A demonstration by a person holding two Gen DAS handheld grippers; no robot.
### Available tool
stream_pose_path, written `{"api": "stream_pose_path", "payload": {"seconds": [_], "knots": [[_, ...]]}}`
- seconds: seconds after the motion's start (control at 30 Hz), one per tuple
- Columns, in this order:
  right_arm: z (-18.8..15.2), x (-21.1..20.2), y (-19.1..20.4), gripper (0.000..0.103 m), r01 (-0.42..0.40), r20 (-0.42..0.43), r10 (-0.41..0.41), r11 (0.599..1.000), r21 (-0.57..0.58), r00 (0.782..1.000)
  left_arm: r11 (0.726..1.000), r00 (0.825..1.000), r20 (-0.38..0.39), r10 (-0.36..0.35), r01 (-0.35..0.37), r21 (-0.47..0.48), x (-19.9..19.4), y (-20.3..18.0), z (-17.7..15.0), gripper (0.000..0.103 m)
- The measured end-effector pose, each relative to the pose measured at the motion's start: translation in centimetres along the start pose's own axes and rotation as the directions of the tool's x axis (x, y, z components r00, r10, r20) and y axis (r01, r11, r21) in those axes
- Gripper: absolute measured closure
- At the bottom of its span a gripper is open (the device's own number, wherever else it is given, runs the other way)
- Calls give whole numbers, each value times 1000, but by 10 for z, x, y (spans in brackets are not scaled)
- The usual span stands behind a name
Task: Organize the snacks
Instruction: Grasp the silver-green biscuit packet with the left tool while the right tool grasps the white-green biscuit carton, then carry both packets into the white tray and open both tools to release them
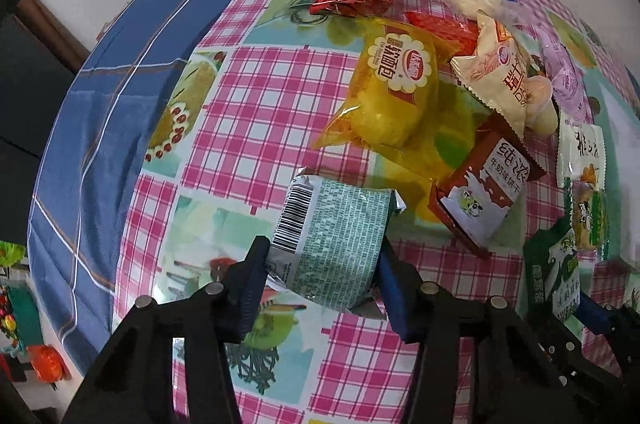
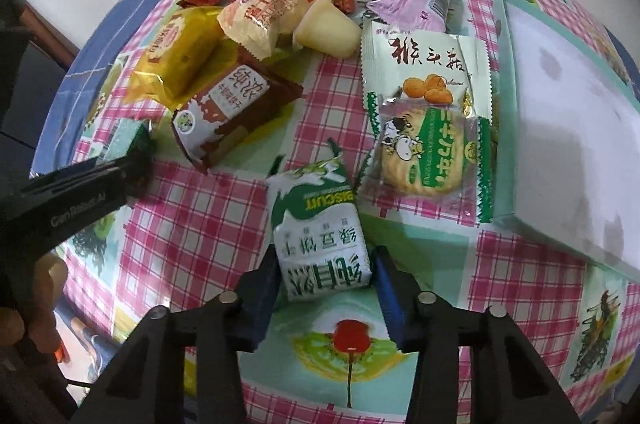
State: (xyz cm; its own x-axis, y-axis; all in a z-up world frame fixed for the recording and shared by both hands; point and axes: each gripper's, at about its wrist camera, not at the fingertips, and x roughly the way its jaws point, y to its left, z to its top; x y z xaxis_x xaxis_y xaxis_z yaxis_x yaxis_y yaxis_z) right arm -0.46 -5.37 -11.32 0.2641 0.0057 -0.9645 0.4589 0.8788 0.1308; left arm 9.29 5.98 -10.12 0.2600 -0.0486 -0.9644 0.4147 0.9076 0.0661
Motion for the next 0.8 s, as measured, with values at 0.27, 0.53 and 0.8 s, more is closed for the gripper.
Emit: {"api": "stream_pose_path", "payload": {"seconds": [0.27, 0.53, 0.8], "knots": [[-1, -20, -7, 57, -57, 51, 55, 998, 26, 997, 998, 999, 36, 1, 1, -55, -31, 5, -7, 51], [-3, -68, -17, 57, -114, 159, 108, 993, 34, 981, 996, 993, 118, 4, 6, -87, -77, -6, -7, 51], [2, -97, -64, 57, -31, 223, -6, 987, 158, 975, 996, 985, 168, -48, 59, -63, -105, -58, 9, 51]]}}
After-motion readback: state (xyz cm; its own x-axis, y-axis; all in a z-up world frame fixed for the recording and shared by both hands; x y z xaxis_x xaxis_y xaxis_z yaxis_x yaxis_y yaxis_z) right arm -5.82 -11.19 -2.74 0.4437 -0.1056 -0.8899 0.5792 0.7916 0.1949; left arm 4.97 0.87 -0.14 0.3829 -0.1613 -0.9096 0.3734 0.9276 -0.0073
